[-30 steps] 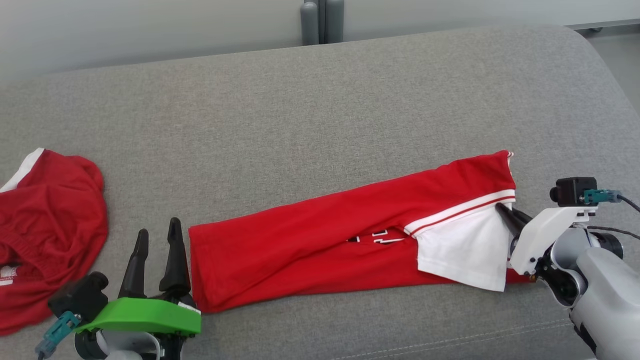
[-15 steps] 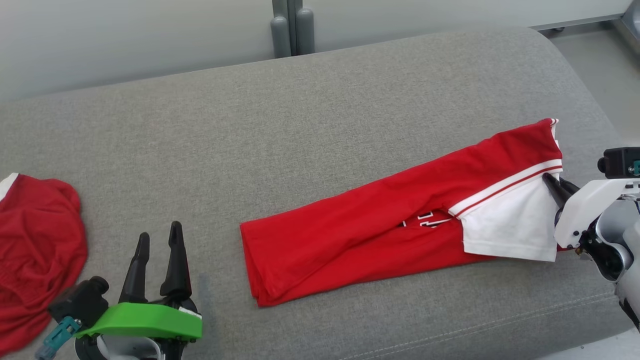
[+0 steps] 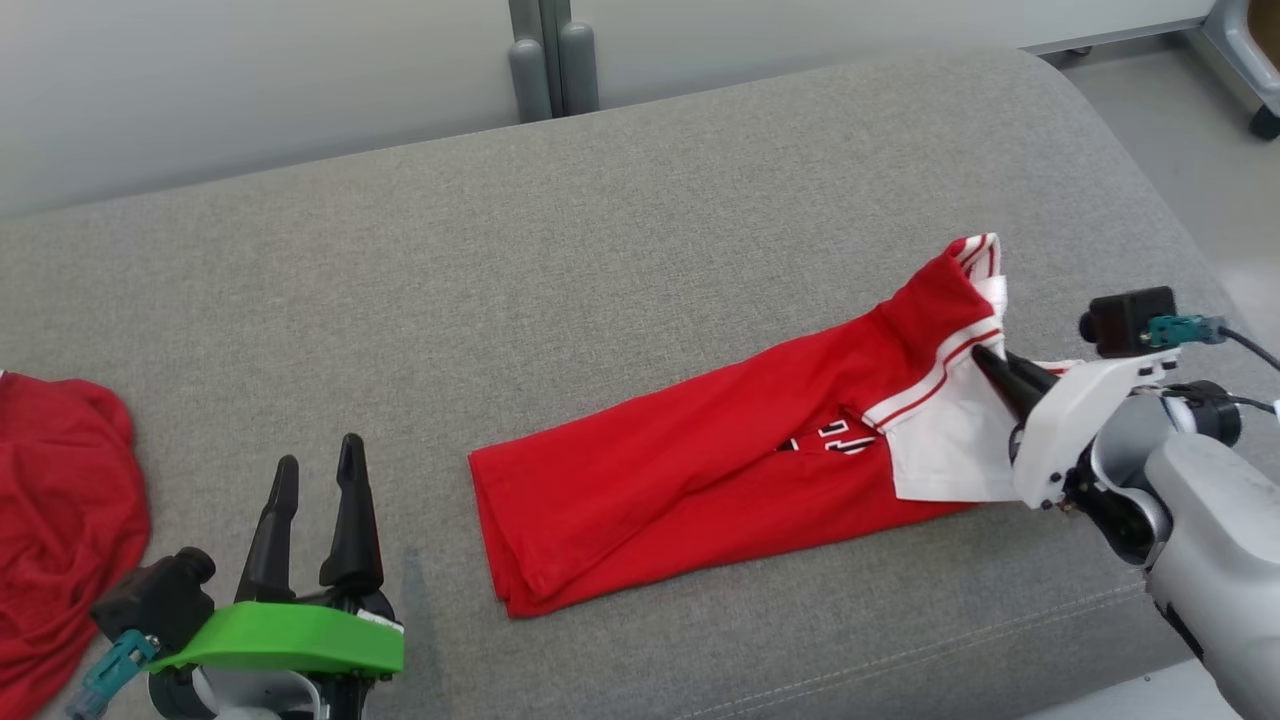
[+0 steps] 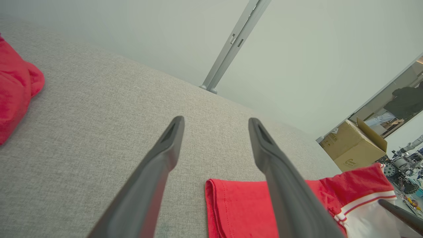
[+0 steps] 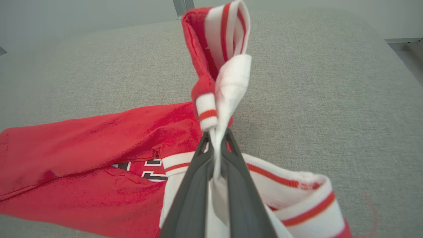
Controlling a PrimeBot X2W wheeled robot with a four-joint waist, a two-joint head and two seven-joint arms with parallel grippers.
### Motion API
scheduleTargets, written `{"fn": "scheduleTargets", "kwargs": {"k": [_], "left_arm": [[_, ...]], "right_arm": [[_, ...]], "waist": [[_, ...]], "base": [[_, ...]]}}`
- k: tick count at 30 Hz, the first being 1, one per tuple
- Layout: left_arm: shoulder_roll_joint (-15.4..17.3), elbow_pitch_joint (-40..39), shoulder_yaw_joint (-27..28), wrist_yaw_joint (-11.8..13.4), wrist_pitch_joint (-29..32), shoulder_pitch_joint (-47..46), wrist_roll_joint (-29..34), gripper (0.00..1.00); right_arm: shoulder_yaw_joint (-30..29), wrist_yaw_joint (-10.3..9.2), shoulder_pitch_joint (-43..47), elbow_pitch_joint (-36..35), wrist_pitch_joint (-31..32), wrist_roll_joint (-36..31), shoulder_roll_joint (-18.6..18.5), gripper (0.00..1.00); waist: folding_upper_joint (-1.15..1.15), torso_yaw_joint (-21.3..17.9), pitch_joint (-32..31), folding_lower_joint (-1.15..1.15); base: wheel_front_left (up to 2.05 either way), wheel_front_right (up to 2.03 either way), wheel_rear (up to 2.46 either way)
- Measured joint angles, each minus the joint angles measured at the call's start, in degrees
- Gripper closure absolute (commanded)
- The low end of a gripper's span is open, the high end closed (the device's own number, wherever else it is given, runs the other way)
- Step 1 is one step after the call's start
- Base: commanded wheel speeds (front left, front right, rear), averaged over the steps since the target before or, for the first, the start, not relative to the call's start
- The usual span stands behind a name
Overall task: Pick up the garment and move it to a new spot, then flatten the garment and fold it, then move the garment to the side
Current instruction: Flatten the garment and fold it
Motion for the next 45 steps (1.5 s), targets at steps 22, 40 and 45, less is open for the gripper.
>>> {"fn": "scheduleTargets", "kwargs": {"k": [22, 40, 45], "left_arm": [[-1.7, 0.4, -0.8, 0.0, 0.0, -0.1, -1.3, 0.00], [-2.8, 1.7, -4.3, -0.1, -0.1, -0.5, -1.8, 0.00], [-2.8, 2.1, -5.3, -0.1, -0.1, -0.7, -2.0, 0.00]], "right_arm": [[14.0, 0.00, -0.4, -16.4, 5.3, 11.2, 4.3, 1.00], [16.8, 0.00, -1.0, -10.0, 10.3, 14.0, 9.7, 1.00], [17.0, -0.01, -2.1, -6.6, 11.2, 13.9, 10.0, 1.00]], "waist": [[0.00, 0.5, -2.2, 0.00], [0.00, 10.9, -2.4, 0.00], [0.00, 14.1, -2.2, 0.00]], "base": [[0.00, 0.00, 0.00], [0.00, 0.00, 0.00], [0.00, 0.00, 0.00]]}}
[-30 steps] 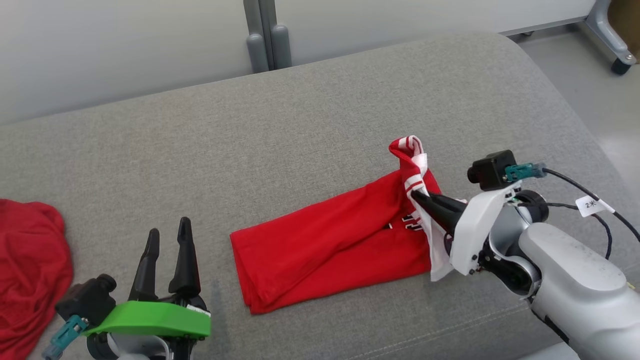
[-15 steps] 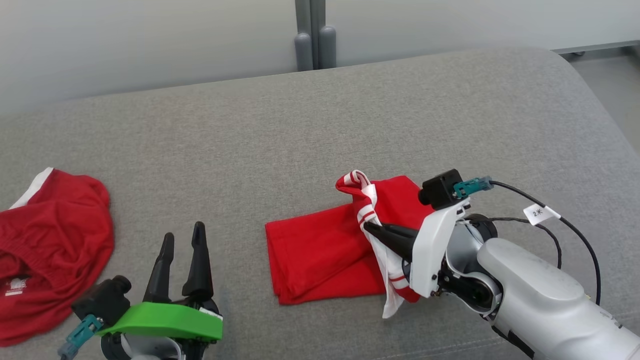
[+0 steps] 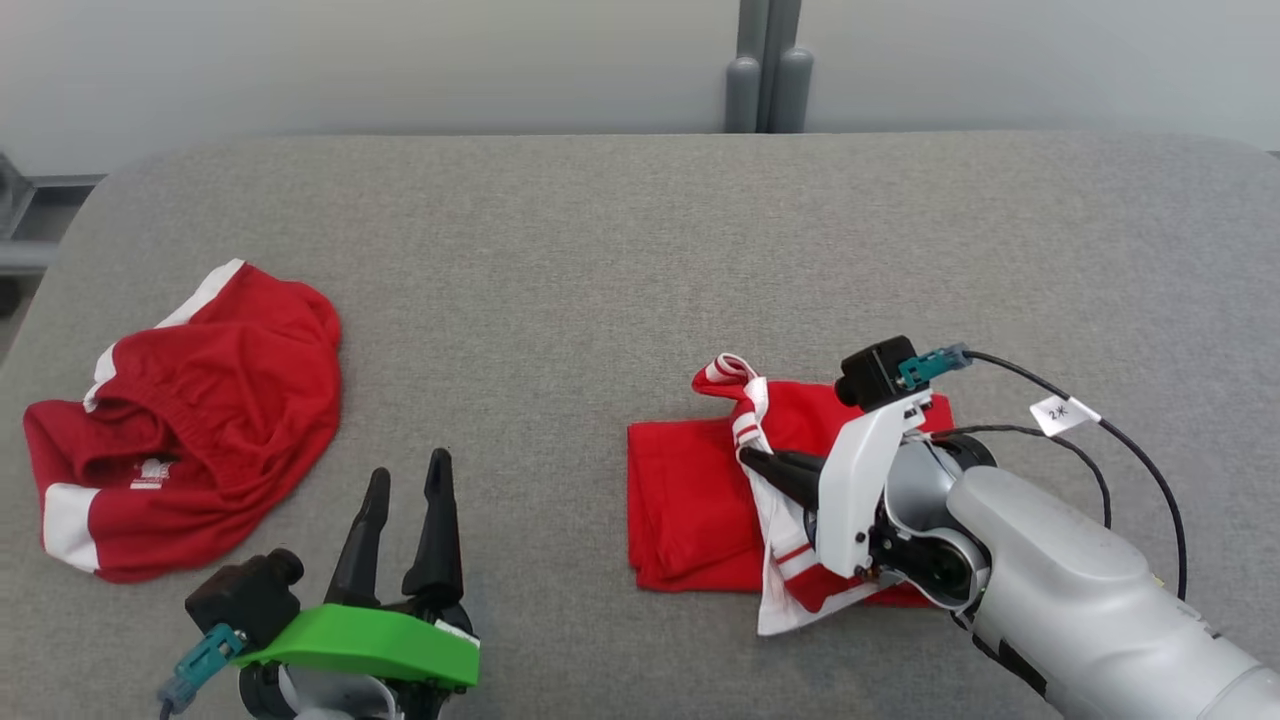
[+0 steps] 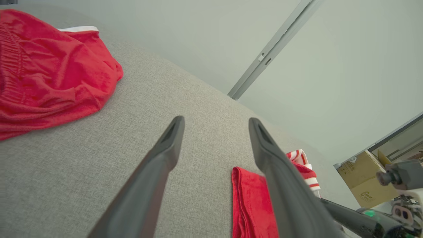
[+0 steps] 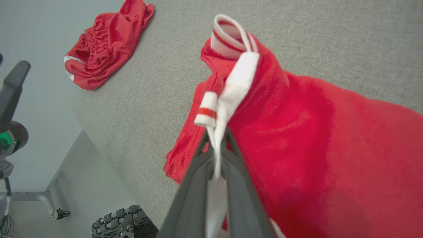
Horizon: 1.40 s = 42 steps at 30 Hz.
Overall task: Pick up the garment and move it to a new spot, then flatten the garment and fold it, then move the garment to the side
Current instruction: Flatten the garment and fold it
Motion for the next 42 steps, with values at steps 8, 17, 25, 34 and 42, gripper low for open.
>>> {"fn": "scheduleTargets", "kwargs": {"k": [8, 17, 25, 34, 42], "left_arm": [[-0.1, 1.1, -0.7, -0.1, 0.0, -1.0, -0.2, 0.00], [-0.2, 1.5, -0.6, -0.1, 0.0, -1.0, -0.2, 0.00], [-0.2, 2.8, -0.2, -0.1, 0.0, -1.0, -0.2, 0.00], [-0.2, 3.0, 0.5, -0.1, 0.0, -0.7, -0.1, 0.00], [-0.2, 2.1, 0.8, -0.1, 0.0, 1.3, 0.2, 0.00]], "right_arm": [[-0.3, -0.08, -2.8, 4.6, 0.0, -0.5, 2.3, 1.00], [0.9, -0.08, -3.5, 8.7, 0.1, -1.1, 5.0, 0.55], [-0.2, -0.08, -5.3, 9.8, -2.6, -0.8, 7.3, 0.00], [-2.9, -0.07, -8.7, 8.9, -8.4, -0.9, 3.1, 0.00], [-2.8, -0.07, -3.8, 10.0, -9.8, -0.8, -1.9, 0.00]], "waist": [[0.00, 4.7, 0.6, 0.00], [0.00, 5.9, 0.6, 0.00], [0.00, 5.3, -0.2, 0.00], [0.00, 2.6, -2.4, 0.00], [0.00, -1.3, -3.5, 0.00]], "base": [[0.00, 0.00, 0.00], [0.00, 0.00, 0.00], [0.00, 0.00, 0.00], [0.00, 0.00, 0.00], [0.00, 0.00, 0.00]]}}
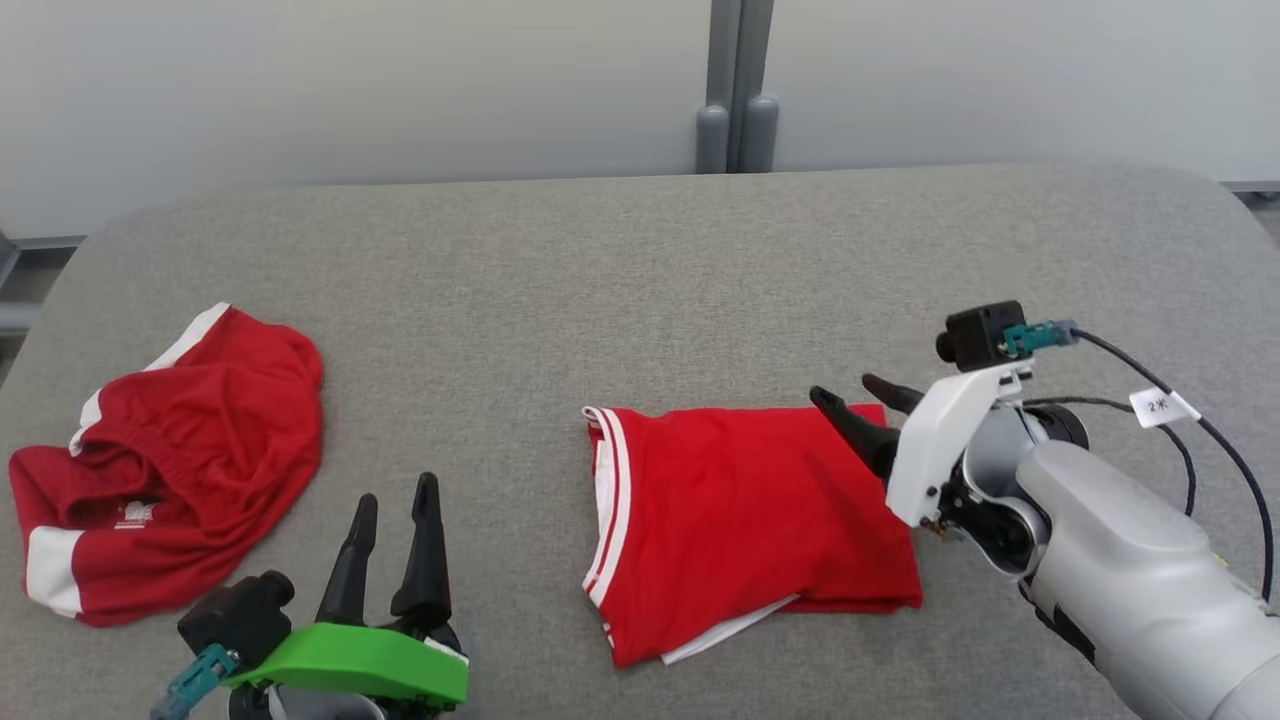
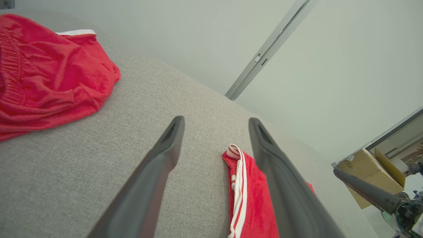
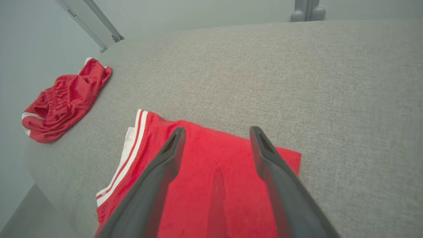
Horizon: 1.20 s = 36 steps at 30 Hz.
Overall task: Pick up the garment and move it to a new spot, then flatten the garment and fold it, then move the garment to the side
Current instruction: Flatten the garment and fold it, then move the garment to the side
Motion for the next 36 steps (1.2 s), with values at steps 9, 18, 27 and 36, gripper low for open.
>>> {"fn": "scheduleTargets", "kwargs": {"k": [9, 18, 27, 36], "left_arm": [[0.0, -1.5, -1.0, 0.0, 0.0, 0.3, 0.8, 0.00], [0.0, -2.6, -2.5, 0.0, -0.1, 0.1, 1.9, 0.00], [0.0, -2.6, -3.0, 0.0, 0.1, -1.8, 2.4, 0.00], [0.0, -2.4, -1.6, 0.0, 0.1, -2.2, 2.4, 0.00]], "right_arm": [[0.7, 0.01, 3.4, -0.1, -1.9, 0.2, -2.7, 0.00], [0.7, 0.01, 3.7, -0.6, -3.5, 0.4, -3.7, 0.00], [0.9, 0.01, 4.3, 0.4, -3.4, 1.9, -3.6, 0.00], [2.0, 0.01, 5.2, 0.4, -2.1, 3.4, -3.2, 0.43]], "waist": [[0.00, -3.8, 1.0, 0.00], [0.00, -4.6, 4.9, 0.00], [0.00, -2.2, 7.6, 0.00], [0.00, -0.7, 8.5, 0.00]], "base": [[0.00, 0.00, 0.00], [0.00, 0.00, 0.00], [0.00, 0.00, 0.00], [0.00, 0.00, 0.00]]}}
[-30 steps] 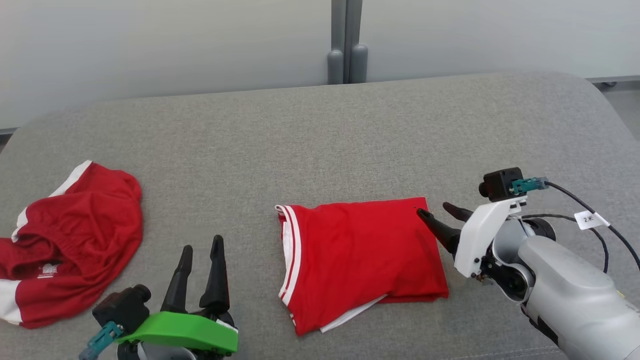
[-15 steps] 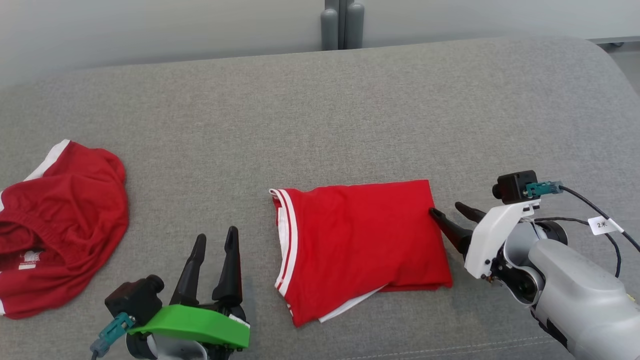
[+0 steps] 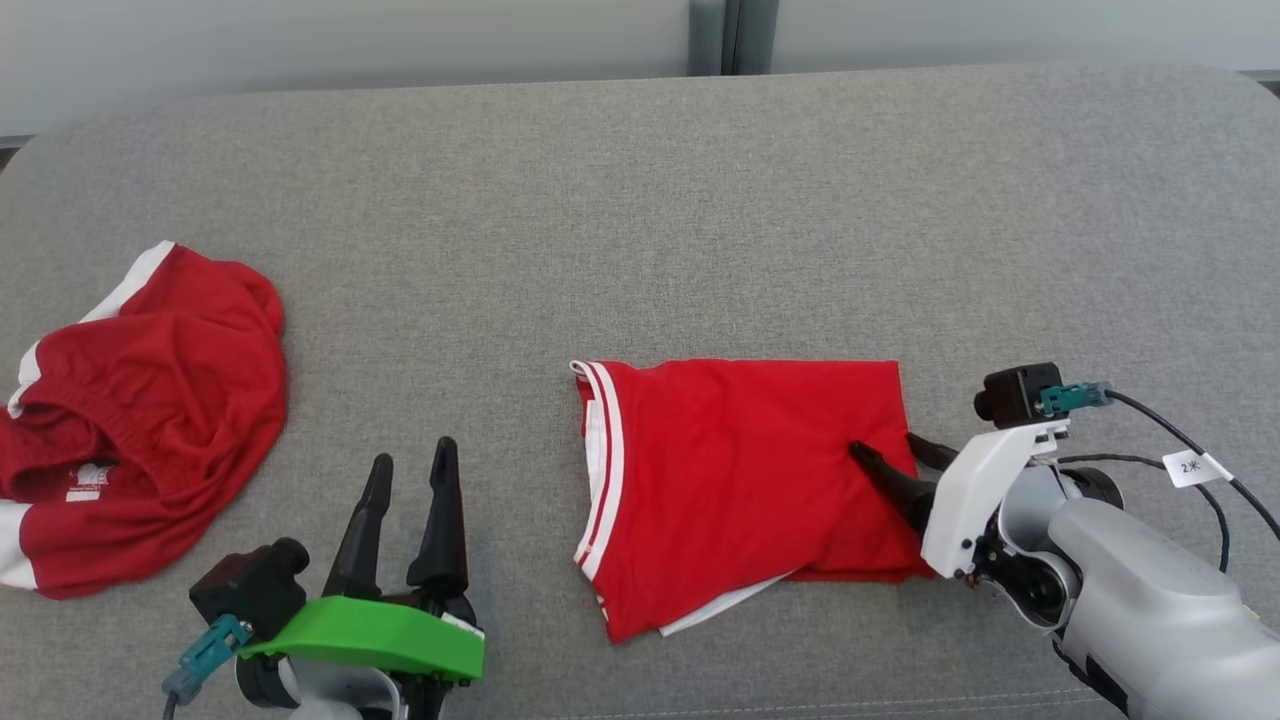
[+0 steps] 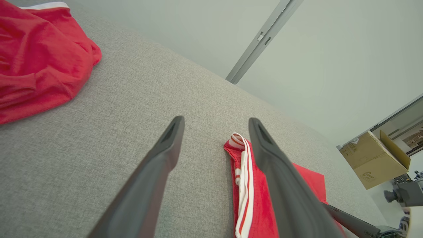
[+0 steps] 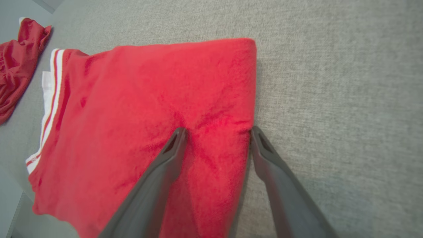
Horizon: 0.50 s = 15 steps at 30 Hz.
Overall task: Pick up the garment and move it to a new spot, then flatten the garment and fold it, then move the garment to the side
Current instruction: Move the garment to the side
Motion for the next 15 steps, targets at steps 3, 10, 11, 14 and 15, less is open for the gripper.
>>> {"fn": "scheduleTargets", "kwargs": {"k": [3, 10, 11, 14, 15], "left_arm": [[0.0, 0.1, 0.2, 0.0, 0.0, 0.0, 0.0, 0.00], [0.0, 0.3, 0.4, 0.0, 0.0, 0.0, 0.0, 0.00], [0.0, 0.4, 0.5, 0.0, 0.0, 0.0, 0.0, 0.00], [0.0, 0.5, 0.7, 0.0, 0.0, 0.0, 0.0, 0.00], [0.0, 0.5, 1.0, 0.0, 0.0, 0.0, 0.0, 0.00]], "right_arm": [[0.3, 0.00, 0.0, -0.1, 0.1, 0.2, 0.0, 0.67], [1.0, 0.00, 0.0, -0.7, 0.3, 0.5, -0.2, 1.00], [0.9, 0.00, 0.0, -0.8, 0.2, 0.5, -0.3, 1.00], [0.9, 0.07, -0.3, -0.8, 0.2, 0.5, -0.7, 1.00], [1.1, 0.08, -0.5, -0.9, 0.2, 0.4, -0.8, 1.00]], "waist": [[0.00, -0.1, -0.1, 0.00], [0.00, -0.6, -0.3, 0.00], [0.00, -0.7, -0.3, 0.00], [0.00, -1.0, -0.4, 0.00], [0.00, -1.1, -0.4, 0.00]], "base": [[0.00, 0.00, 0.00], [0.00, 0.00, 0.00], [0.00, 0.00, 0.00], [0.00, 0.00, 0.00], [0.00, 0.00, 0.00]]}}
